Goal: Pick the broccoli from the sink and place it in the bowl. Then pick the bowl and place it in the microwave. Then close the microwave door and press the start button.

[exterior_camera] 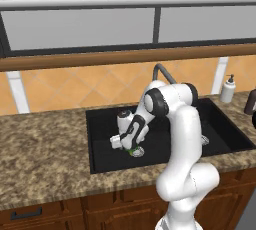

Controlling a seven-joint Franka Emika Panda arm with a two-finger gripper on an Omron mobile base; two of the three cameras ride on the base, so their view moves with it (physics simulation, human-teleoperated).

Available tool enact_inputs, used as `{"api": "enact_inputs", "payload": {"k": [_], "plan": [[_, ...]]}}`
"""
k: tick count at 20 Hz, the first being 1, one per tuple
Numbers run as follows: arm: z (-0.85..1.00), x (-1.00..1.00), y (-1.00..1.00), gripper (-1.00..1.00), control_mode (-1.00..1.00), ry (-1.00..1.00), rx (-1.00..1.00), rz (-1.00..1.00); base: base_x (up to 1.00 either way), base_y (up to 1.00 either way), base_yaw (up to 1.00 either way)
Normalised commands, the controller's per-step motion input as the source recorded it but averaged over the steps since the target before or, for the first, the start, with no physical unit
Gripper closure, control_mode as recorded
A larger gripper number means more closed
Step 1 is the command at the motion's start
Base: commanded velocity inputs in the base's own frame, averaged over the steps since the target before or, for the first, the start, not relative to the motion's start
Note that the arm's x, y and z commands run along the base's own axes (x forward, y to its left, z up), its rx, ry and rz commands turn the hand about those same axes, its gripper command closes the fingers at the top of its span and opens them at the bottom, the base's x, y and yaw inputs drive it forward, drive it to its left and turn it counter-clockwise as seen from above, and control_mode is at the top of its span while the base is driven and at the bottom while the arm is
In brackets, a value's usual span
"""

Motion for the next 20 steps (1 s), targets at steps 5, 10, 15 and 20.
{"api": "enact_inputs", "payload": {"k": [5,10,15,20], "plan": [[-0.31,0.15,-0.12,-1.0,-1.0,-0.11,0.0,0.0,0.0,0.0,0.0],[-0.48,0.01,-0.16,-1.0,-1.0,-0.02,-0.02,0.0,0.0,0.0,0.0],[-0.47,-0.09,-0.5,-1.0,-1.0,0.0,-0.01,0.02,0.0,0.0,0.0],[-0.16,-0.32,-0.42,-1.0,-1.0,0.0,0.0,0.06,0.0,0.0,0.0]]}}
